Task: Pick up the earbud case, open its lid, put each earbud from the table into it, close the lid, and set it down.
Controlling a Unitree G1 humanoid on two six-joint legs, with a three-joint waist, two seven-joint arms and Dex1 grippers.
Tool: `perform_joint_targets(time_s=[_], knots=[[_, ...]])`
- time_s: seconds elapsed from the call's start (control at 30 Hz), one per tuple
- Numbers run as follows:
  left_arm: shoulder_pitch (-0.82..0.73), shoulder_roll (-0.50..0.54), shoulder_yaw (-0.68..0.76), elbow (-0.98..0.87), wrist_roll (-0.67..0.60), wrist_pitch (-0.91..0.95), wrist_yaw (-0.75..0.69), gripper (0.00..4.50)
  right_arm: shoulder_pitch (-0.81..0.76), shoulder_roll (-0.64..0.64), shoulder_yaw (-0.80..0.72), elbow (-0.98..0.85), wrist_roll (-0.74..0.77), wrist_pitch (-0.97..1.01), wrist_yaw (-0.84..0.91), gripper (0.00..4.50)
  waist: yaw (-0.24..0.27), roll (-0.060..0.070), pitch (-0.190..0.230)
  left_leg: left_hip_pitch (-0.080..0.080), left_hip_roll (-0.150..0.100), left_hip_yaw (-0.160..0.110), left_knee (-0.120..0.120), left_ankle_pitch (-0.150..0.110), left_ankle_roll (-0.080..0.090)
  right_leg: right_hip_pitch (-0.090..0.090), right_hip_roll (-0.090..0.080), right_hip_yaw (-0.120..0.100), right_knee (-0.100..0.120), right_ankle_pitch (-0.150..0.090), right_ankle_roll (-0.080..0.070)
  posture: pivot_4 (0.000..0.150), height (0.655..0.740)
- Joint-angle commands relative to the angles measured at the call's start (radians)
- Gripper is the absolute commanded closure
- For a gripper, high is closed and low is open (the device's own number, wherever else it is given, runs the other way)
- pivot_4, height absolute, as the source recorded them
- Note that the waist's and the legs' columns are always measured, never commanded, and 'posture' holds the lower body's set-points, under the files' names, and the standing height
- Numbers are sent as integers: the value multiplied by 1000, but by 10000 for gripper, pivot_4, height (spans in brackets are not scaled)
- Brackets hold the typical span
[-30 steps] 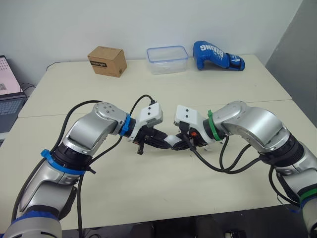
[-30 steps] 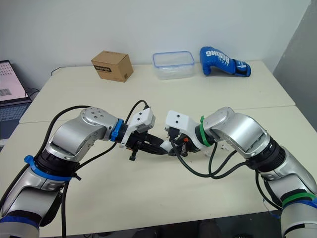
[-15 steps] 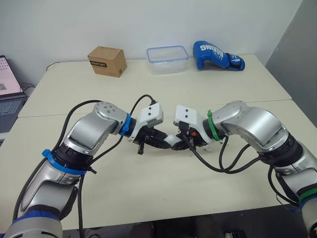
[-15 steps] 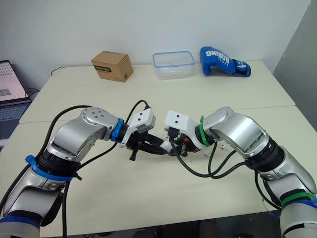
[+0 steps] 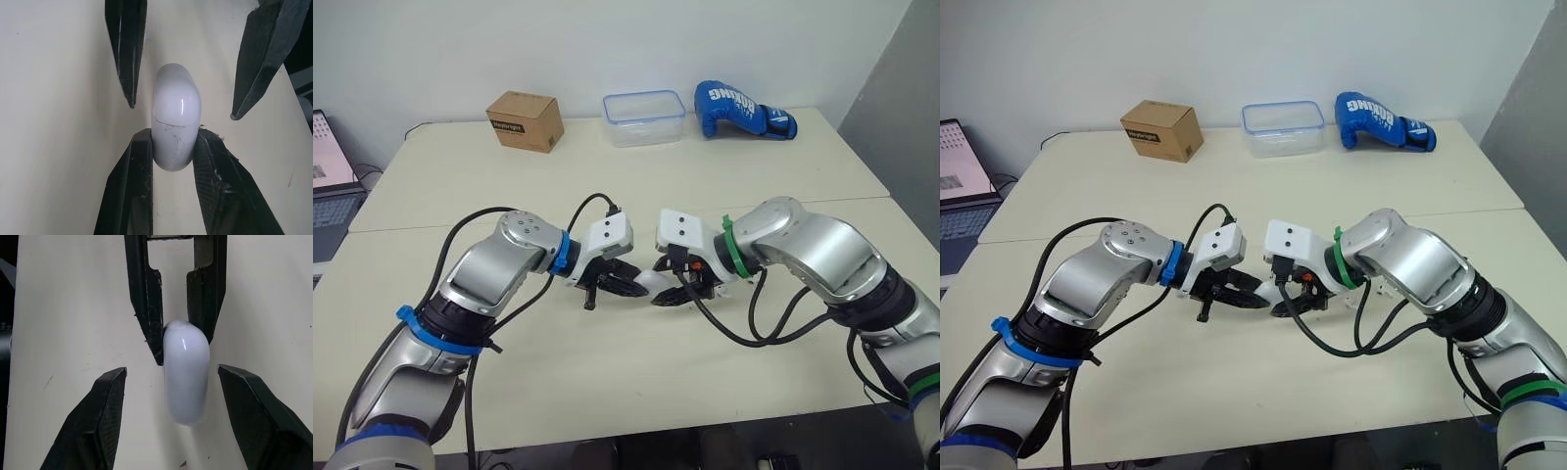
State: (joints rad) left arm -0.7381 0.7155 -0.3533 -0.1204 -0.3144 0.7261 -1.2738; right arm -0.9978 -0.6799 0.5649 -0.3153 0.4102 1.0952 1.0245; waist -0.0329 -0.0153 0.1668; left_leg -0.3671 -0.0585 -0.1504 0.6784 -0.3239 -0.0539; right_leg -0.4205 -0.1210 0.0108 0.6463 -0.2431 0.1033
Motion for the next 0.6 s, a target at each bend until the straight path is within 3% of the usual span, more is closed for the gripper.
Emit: perform_joint_targets(time_s=[0.03, 0.23, 0.6], knots=[[34, 3, 85, -52, -42, -12, 28, 37393, 38, -32, -109, -56, 26, -29, 6, 13298, 1, 0, 0, 0, 0, 0, 0, 0, 0, 0, 0, 0, 0, 0, 0, 1500, 7307], [147, -53, 179, -47, -84, -37, 110, 37393, 182, -24, -276, -93, 58, -64, -63, 13298, 1, 0, 0, 0, 0, 0, 0, 0, 0, 0, 0, 0, 0, 0, 0, 1500, 7307], [263, -194, 289, 45, -186, -215, 104, 37393, 329, 81, -411, -136, 121, -112, -157, 13298, 3, 0, 0, 0, 0, 1, 0, 0, 0, 0, -1, 1, 0, 0, 0, 1500, 7307]])
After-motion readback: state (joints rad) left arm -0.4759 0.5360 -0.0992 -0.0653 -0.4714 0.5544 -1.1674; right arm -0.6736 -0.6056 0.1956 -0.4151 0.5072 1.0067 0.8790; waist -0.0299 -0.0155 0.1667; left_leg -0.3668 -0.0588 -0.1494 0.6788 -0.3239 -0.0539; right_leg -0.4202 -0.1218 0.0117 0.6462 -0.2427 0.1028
